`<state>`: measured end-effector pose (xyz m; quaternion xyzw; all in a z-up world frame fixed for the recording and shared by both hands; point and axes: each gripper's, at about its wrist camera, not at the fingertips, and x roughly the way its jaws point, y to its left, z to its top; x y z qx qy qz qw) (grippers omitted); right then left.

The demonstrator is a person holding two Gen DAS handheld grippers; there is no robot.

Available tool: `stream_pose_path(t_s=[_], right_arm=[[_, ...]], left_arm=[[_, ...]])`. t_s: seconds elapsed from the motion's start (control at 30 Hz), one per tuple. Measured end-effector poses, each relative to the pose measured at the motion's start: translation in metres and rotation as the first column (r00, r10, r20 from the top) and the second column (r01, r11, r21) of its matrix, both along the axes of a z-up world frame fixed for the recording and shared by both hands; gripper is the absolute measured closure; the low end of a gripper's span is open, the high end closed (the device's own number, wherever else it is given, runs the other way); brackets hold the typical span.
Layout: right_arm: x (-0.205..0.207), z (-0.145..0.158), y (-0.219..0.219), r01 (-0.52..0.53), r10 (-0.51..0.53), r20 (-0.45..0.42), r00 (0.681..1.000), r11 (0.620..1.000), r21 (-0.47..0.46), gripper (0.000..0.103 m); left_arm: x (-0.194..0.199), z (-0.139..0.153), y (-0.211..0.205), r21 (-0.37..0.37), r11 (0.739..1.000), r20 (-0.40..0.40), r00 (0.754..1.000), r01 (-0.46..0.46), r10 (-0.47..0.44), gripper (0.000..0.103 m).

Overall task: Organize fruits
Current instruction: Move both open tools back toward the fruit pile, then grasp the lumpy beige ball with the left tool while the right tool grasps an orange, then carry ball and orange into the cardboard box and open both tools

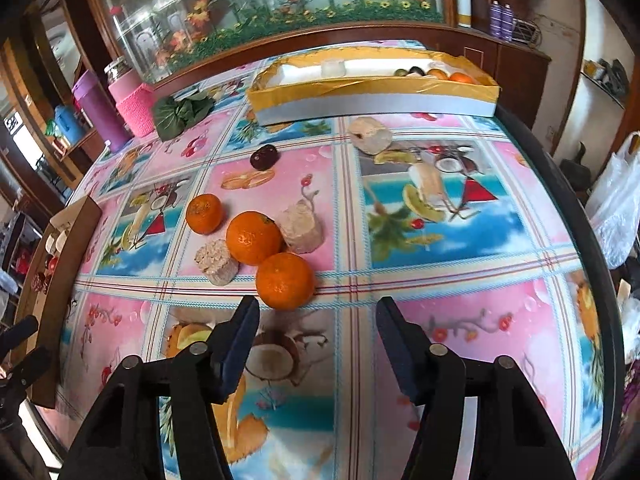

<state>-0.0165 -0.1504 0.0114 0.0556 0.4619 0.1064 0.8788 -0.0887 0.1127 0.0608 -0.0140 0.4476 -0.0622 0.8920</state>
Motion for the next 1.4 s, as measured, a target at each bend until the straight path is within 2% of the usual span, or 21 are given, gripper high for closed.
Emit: stream_pose_path(t_s=[0.1, 0.13, 0.17, 0.2, 0.23, 0.27, 0.37, 0.47, 0.67, 0.73, 0.77, 0.8, 0.83, 0.9, 1.0, 1.17, 1.3, 1.4], right_arm=[[0.010, -0.002, 0.011, -0.042, 0.042, 0.016, 0.999, 0.999, -0.024, 0.044], [0.013, -0.002, 0.013, -0.047, 0.047, 0.017, 0.999, 0.998, -0.029, 0.048], [0.014, -0.002, 0.015, -0.055, 0.056, 0.020, 0.998, 0.998, -0.032, 0.056], [0.016, -0.002, 0.016, -0.063, 0.063, 0.023, 0.998, 0.997, -0.033, 0.059], [0.016, -0.001, 0.016, -0.074, 0.075, 0.026, 0.997, 0.997, -0.021, 0.067], [0.015, -0.002, 0.015, -0.085, 0.085, 0.025, 0.996, 0.996, 0.003, 0.069], [0.012, -0.001, 0.008, -0.071, 0.070, 0.032, 0.997, 0.997, 0.011, 0.069], [0.007, 0.000, -0.006, -0.042, 0.040, 0.029, 0.999, 0.998, 0.053, 0.069], [-0.012, 0.008, -0.030, -0.012, 0.009, 0.037, 0.999, 0.998, 0.067, 0.069], [-0.016, 0.010, -0.031, -0.013, 0.011, 0.039, 0.999, 0.998, 0.069, 0.069], [-0.019, 0.011, -0.031, -0.015, 0.012, 0.040, 0.999, 0.997, 0.072, 0.069], [-0.020, 0.012, -0.030, -0.018, 0.015, 0.042, 0.999, 0.997, 0.074, 0.069], [-0.022, 0.013, -0.029, -0.021, 0.017, 0.044, 0.999, 0.997, 0.077, 0.069], [-0.026, 0.015, -0.026, -0.024, 0.020, 0.048, 0.999, 0.997, 0.079, 0.069], [-0.031, 0.020, -0.019, -0.032, 0.028, 0.054, 0.998, 0.996, 0.082, 0.069], [-0.041, 0.031, 0.001, -0.064, 0.059, 0.069, 0.996, 0.996, 0.070, 0.069], [-0.050, 0.043, 0.032, -0.117, 0.111, 0.086, 0.990, 0.991, 0.060, 0.068], [-0.056, 0.054, 0.066, -0.181, 0.174, 0.103, 0.979, 0.981, 0.064, 0.068]], left_arm=[[0.019, -0.003, -0.019, 0.020, 0.999, 0.005, 0.999, 0.038, -0.038, 0.020], [0.024, -0.004, -0.025, 0.020, 0.999, 0.004, 0.999, 0.050, -0.050, 0.020], [0.031, -0.006, -0.032, 0.014, 0.998, 0.003, 0.998, 0.069, -0.069, 0.020], [0.036, -0.007, -0.038, 0.010, 0.996, 0.001, 0.996, 0.084, -0.084, 0.020], [0.044, -0.009, -0.045, 0.003, 0.995, -0.001, 0.995, 0.103, -0.103, 0.020], [0.049, -0.010, -0.051, -0.003, 0.993, -0.001, 0.993, 0.119, -0.119, 0.020], [0.066, -0.016, -0.071, 0.007, 0.987, -0.003, 0.987, 0.163, -0.163, 0.020], [0.081, -0.023, -0.088, -0.015, 0.975, 0.001, 0.975, 0.220, -0.220, 0.021], [0.101, -0.035, -0.118, -0.023, 0.951, 0.003, 0.951, 0.309, -0.309, 0.027], [0.107, -0.044, -0.128, -0.023, 0.941, -0.025, 0.941, 0.337, -0.337, 0.044], [0.107, -0.045, -0.131, 0.005, 0.942, -0.016, 0.942, 0.336, -0.336, 0.056], [0.106, -0.045, -0.134, 0.026, 0.940, -0.012, 0.941, 0.339, -0.339, 0.073], [0.106, -0.045, -0.135, 0.048, 0.942, -0.013, 0.943, 0.332, -0.332, 0.077], [0.103, -0.043, -0.129, 0.002, 0.945, -0.027, 0.945, 0.327, -0.327, 0.076], [0.089, -0.034, -0.108, -0.016, 0.960, -0.010, 0.960, 0.281, -0.281, 0.076], [0.056, -0.013, -0.047, -0.138, 0.974, 0.010, 0.983, 0.181, -0.182, 0.076], [0.022, 0.004, 0.030, -0.215, 0.976, 0.032, 0.999, 0.031, -0.024, 0.076], [0.003, 0.014, 0.090, -0.167, 0.977, 0.043, 0.990, -0.129, 0.138, 0.076]])
